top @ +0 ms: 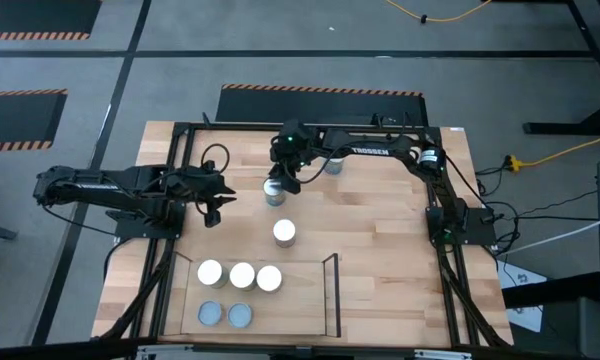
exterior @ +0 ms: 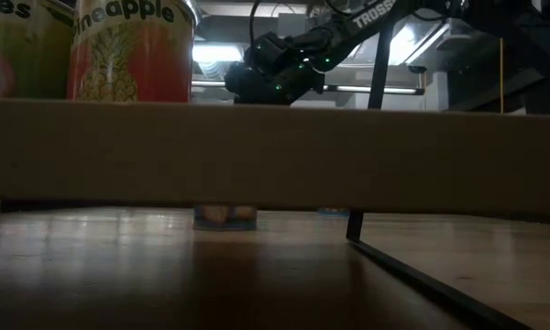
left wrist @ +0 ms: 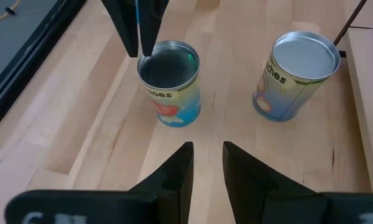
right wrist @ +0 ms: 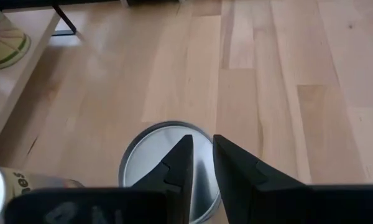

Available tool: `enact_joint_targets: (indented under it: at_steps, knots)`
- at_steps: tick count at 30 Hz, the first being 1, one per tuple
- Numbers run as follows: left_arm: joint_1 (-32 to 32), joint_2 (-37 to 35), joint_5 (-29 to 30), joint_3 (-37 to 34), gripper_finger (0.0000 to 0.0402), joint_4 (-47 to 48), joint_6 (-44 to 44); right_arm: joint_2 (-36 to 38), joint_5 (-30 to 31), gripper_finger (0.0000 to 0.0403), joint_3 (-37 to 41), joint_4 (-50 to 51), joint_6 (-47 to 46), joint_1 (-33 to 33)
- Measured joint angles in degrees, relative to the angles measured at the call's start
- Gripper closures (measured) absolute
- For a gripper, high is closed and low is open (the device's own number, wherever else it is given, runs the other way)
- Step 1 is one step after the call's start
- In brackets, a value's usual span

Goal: Pick and place cans onto a shelf
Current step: Put the tomatoes on the shelf

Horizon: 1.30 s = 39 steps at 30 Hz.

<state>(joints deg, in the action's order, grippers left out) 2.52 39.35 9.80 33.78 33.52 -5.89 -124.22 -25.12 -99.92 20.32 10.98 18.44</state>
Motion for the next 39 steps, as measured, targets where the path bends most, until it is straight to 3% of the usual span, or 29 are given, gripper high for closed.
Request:
enact_joint_targets:
  at_steps: [8, 39]
  knots:
    - [0.00, 0.00, 0.00, 0.00, 0.0323, -0.13, 0.00, 0.00, 2.84, 0.0336, 0.00, 1.55, 1.51, 0.00]
    - [0.02, 0.00, 0.00, -0.02, 0.0323, -0.17, 0.00, -2.60, 2.62, 0.0336, -0.11, 1.20, 2.69, -0.13]
